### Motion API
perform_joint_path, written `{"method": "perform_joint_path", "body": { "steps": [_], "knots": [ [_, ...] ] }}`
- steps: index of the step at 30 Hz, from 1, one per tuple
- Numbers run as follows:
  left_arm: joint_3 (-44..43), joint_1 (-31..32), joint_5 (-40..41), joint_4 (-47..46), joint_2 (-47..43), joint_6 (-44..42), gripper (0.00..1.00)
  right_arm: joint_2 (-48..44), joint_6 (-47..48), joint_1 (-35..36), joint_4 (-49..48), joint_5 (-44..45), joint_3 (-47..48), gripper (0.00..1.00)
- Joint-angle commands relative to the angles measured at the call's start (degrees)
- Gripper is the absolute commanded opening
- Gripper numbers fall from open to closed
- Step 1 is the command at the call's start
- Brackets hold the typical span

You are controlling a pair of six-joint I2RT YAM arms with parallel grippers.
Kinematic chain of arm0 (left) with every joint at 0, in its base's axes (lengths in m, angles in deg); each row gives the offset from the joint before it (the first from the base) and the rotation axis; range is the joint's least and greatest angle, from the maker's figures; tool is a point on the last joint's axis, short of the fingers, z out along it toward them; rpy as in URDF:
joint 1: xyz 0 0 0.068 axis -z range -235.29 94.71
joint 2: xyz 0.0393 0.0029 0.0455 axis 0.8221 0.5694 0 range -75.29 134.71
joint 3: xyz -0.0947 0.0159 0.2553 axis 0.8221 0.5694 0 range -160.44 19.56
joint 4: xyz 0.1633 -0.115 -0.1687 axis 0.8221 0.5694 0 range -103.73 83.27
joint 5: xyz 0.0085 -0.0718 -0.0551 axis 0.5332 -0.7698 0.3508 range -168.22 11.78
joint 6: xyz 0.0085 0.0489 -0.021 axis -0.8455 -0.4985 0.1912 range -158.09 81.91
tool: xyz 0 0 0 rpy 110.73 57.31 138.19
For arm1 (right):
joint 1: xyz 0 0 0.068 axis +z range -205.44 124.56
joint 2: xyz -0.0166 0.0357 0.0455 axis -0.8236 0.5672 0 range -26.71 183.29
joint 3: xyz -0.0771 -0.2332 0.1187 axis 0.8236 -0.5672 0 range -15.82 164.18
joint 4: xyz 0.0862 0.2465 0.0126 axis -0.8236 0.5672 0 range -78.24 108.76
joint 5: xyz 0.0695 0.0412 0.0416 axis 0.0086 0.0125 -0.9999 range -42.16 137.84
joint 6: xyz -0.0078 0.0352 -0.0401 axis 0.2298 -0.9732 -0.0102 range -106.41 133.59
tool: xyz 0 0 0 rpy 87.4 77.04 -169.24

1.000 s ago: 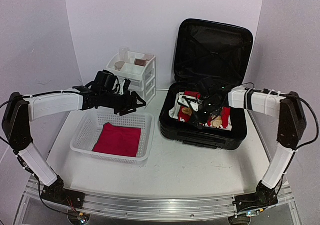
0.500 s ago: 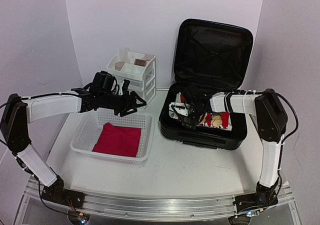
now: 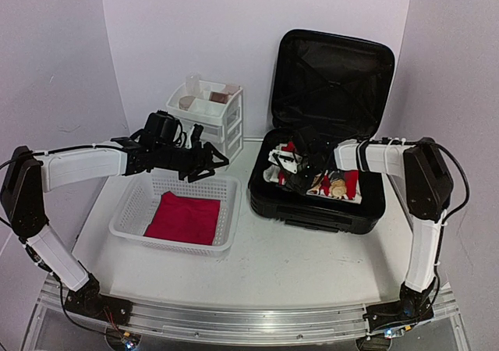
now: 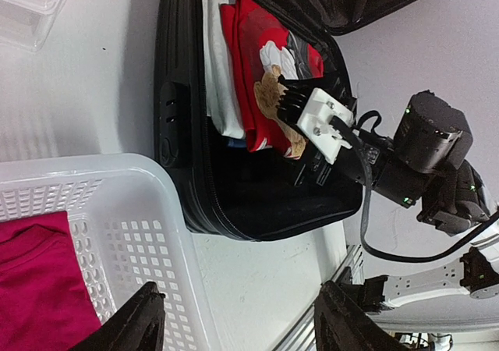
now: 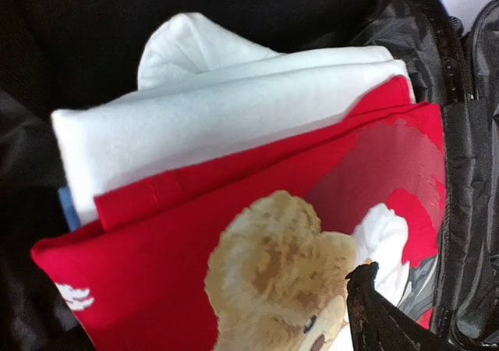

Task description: Open, take out, and arrange the luggage

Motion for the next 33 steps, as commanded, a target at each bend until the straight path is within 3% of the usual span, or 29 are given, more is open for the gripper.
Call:
{"method": "perform_joint_path", "body": {
  "steps": [1, 12, 31, 33],
  "knots": [
    [-2.73, 0.15, -1.63, -2.63, -1.1, 0.42, 0.66, -6.7, -2.32, -1.76, -3.39, -5.93, -0.19, 0.9],
    [-4.89, 0.67, -3.16, -2.72, 0.87, 0.99, 0.66, -7.65, -2.73, -4.08, -1.84, -10.84, -0.08, 0.98],
    [-10.33, 2.32, -5.17, -2.96, 5.07, 1.89, 0.66, -9.17, -3.1, -5.34, 1.05, -13.22, 1.76, 0.98],
    [-11.49, 2.51, -5.32, -2.98, 6.04, 2.81, 0.66, -8.26, -3.19, -5.36, 1.05, -13.3, 2.34, 0.94]
  ]
}}
